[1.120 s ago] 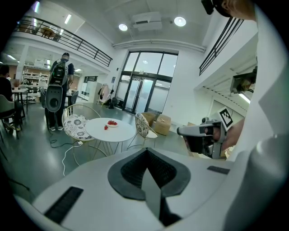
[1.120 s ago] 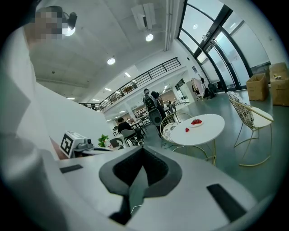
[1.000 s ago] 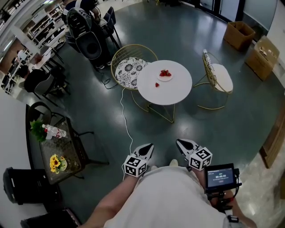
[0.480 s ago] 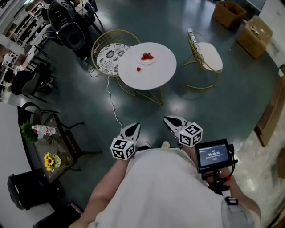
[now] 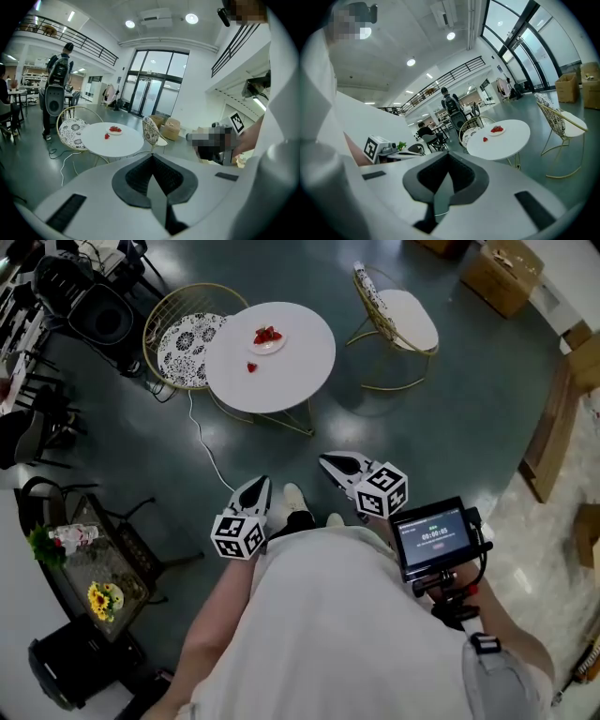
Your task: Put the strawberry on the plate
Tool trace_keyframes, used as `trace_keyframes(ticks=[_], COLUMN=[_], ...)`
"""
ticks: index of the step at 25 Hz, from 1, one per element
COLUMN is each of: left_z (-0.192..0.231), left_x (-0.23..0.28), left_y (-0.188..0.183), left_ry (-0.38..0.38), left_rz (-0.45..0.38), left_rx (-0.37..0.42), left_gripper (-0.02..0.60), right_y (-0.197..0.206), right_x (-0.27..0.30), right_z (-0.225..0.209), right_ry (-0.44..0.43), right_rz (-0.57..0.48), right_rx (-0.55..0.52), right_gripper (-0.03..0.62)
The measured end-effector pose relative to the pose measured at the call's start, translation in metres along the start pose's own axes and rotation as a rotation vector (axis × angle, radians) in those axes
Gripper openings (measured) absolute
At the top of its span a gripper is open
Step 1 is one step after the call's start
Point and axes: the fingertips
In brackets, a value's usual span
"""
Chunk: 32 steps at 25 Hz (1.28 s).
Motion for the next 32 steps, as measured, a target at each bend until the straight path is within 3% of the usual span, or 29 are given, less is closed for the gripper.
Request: trace_keyframes(ticks=[16, 25, 32], left_z=[0.091, 0.146, 0.161], left_x=[0.053, 0.063, 0.07], left_y=[-0.068, -0.085, -0.09], left_ry=[0.093, 0.119, 0.112], left_rz=[-0.007, -0.001, 0.001], left_rx=[0.033, 0.036, 0.02], left_gripper=[0.006, 0.006, 0.006], right_y=[-0.062, -0.082, -0.085], right_x=[0.073, 0.116, 0.12], right_z=[-0.042, -0.05, -0.052], right_ry=[0.128, 0.174, 0.192], right_rz=[-0.032, -0.047, -0.034], right_rx=[-0.004, -0.01, -0.006], right_gripper=[0.006, 0.006, 0.006])
Point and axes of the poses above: the fingertips, and each gripper's own axes: x forward along the fingers, z to its left, y out of its underside, and after that the axes turned 2 degrees about z, right-handed
